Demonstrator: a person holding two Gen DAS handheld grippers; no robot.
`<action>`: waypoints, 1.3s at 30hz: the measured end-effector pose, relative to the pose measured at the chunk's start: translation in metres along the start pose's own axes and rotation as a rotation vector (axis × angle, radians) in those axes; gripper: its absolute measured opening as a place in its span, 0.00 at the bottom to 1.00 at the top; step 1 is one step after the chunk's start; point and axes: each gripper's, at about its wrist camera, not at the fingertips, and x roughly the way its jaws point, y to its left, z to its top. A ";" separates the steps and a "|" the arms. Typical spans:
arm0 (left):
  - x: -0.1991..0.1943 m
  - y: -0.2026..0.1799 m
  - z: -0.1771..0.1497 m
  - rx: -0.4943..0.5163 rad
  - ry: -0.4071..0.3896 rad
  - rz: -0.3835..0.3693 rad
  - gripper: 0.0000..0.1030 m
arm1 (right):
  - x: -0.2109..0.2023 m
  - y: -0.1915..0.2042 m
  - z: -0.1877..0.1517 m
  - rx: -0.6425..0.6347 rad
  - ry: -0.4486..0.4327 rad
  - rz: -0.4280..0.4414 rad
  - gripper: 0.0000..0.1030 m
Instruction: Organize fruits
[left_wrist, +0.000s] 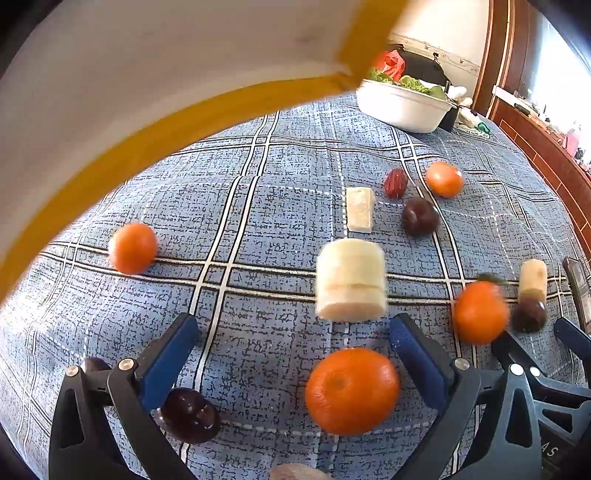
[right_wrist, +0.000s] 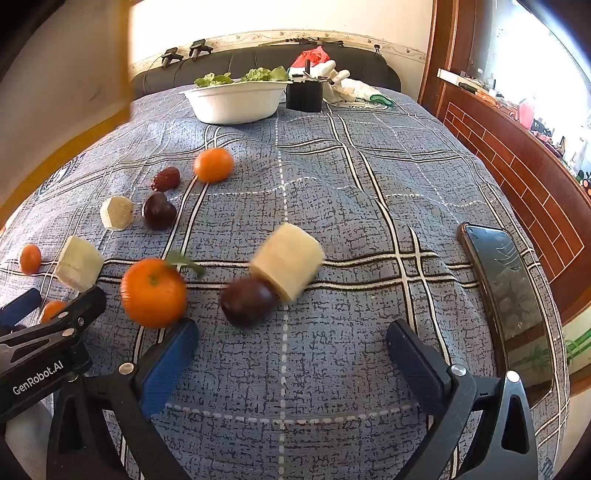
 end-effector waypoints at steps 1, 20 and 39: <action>0.000 0.000 0.000 0.000 0.000 0.000 1.00 | 0.000 0.000 0.000 0.000 0.000 0.000 1.00; 0.001 -0.001 0.001 0.000 0.002 -0.001 1.00 | 0.001 0.000 0.001 -0.001 0.001 -0.002 1.00; 0.000 0.000 0.001 0.000 0.001 -0.002 1.00 | 0.001 0.000 0.001 -0.001 0.001 -0.002 1.00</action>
